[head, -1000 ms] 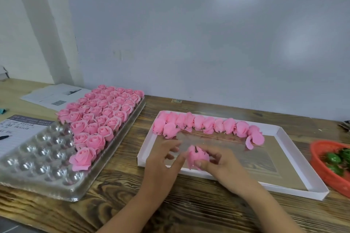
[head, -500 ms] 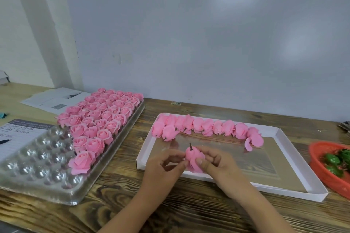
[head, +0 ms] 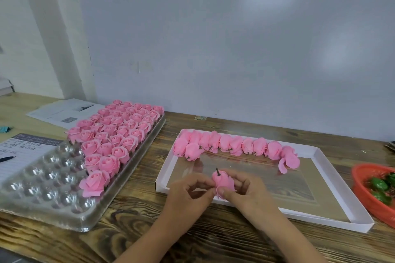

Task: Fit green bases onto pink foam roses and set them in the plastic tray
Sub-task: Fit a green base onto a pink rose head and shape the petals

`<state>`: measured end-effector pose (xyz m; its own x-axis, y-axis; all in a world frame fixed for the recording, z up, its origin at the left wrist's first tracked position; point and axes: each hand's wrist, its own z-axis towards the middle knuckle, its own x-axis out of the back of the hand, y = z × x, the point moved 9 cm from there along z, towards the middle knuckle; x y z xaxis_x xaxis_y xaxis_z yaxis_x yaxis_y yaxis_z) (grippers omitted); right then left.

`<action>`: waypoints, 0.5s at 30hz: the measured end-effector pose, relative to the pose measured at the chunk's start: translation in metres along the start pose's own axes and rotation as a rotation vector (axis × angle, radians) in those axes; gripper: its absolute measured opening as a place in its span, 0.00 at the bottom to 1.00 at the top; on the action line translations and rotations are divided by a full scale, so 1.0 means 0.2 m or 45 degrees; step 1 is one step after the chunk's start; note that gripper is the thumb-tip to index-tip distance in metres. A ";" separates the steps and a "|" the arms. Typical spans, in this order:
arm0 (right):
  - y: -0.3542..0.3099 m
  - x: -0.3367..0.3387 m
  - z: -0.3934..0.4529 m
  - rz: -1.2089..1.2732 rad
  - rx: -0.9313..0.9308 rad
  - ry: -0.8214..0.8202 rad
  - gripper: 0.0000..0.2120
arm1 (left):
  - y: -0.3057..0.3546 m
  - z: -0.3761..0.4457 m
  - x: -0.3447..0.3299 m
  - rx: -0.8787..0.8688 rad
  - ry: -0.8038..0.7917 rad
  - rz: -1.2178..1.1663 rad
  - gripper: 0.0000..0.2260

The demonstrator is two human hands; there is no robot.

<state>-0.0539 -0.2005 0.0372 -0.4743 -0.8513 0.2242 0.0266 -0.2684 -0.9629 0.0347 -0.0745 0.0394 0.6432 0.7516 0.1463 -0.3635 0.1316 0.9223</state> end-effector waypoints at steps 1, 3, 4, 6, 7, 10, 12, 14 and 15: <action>0.00 0.01 0.00 -0.030 0.006 0.034 0.16 | -0.01 0.00 -0.01 0.014 -0.020 -0.036 0.08; -0.02 0.03 0.00 -0.072 0.017 0.081 0.16 | -0.01 0.00 -0.02 0.028 -0.058 -0.110 0.11; -0.02 0.03 -0.01 -0.083 0.022 0.092 0.16 | -0.02 -0.01 -0.03 0.048 -0.071 -0.149 0.18; -0.03 0.03 -0.02 -0.147 0.033 0.110 0.17 | -0.03 -0.01 -0.04 0.088 -0.098 -0.193 0.28; -0.04 0.03 -0.02 -0.205 0.046 0.117 0.18 | -0.03 -0.01 -0.04 0.090 -0.103 -0.191 0.29; -0.09 0.02 -0.04 -0.370 0.146 0.115 0.20 | -0.02 0.00 -0.03 0.050 -0.076 -0.109 0.23; -0.12 0.01 -0.05 -0.442 0.208 0.122 0.21 | -0.01 0.00 -0.03 0.026 -0.061 -0.092 0.19; -0.12 0.01 -0.06 -0.461 0.210 0.135 0.22 | 0.00 0.00 -0.02 0.004 -0.042 -0.088 0.16; -0.12 0.01 -0.06 -0.464 0.212 0.132 0.24 | 0.00 -0.01 -0.02 -0.010 -0.045 -0.076 0.16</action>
<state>-0.0655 -0.1914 0.0587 -0.5648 -0.6395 0.5216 -0.0217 -0.6203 -0.7840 0.0307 -0.0767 0.0391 0.6871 0.7191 0.1041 -0.3295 0.1807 0.9267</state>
